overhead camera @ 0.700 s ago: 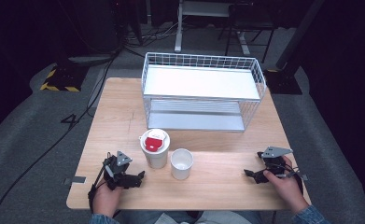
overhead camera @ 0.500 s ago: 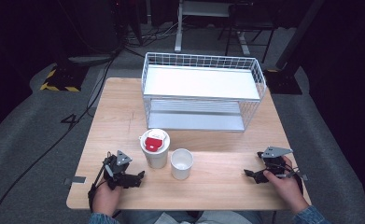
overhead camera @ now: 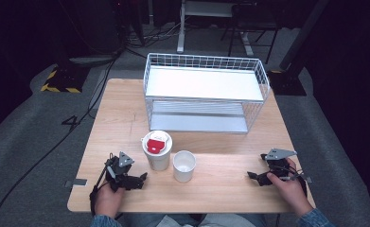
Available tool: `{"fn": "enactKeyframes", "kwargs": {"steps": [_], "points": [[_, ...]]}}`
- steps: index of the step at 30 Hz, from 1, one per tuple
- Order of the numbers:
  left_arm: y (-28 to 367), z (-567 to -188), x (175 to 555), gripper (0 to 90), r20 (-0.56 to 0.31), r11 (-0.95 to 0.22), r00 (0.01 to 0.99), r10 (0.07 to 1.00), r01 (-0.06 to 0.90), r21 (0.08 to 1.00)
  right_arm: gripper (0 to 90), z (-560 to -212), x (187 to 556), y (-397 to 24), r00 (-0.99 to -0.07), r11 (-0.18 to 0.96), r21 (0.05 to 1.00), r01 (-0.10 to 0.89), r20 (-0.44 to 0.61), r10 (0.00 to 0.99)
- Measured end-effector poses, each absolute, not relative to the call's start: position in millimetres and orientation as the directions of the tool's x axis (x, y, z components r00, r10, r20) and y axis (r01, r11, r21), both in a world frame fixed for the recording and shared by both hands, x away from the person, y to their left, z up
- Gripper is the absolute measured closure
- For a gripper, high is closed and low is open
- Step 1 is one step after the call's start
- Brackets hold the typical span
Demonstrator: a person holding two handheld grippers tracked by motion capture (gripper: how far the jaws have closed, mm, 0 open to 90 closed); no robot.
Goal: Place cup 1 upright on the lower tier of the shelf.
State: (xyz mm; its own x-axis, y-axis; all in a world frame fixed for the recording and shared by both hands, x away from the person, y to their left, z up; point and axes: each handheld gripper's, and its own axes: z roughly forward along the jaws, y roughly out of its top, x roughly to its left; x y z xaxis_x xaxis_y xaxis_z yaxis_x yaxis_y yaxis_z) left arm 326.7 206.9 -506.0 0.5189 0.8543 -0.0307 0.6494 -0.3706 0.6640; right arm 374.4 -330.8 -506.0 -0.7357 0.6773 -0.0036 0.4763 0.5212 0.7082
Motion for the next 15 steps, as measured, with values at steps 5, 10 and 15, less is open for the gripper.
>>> {"fn": "enactKeyframes", "kwargs": {"steps": [5,10,15], "points": [[206.7,-506.1,326.8,0.1,-0.030,-0.369,0.517,0.856,0.649,0.665,0.0,-506.0,374.4,-330.8,-0.736,0.521,0.708,0.476,-0.004,0.677],[206.7,-506.1,326.8,0.1,-0.029,-0.369,0.517,0.856,0.649,0.665,0.0,-506.0,374.4,-330.8,-0.736,0.522,0.708,0.477,-0.004,0.677],[206.7,-506.1,326.8,0.1,-0.029,-0.369,0.516,0.856,0.649,0.666,0.0,-506.0,374.4,-330.7,-0.735,0.521,0.708,0.477,-0.004,0.678]]}}
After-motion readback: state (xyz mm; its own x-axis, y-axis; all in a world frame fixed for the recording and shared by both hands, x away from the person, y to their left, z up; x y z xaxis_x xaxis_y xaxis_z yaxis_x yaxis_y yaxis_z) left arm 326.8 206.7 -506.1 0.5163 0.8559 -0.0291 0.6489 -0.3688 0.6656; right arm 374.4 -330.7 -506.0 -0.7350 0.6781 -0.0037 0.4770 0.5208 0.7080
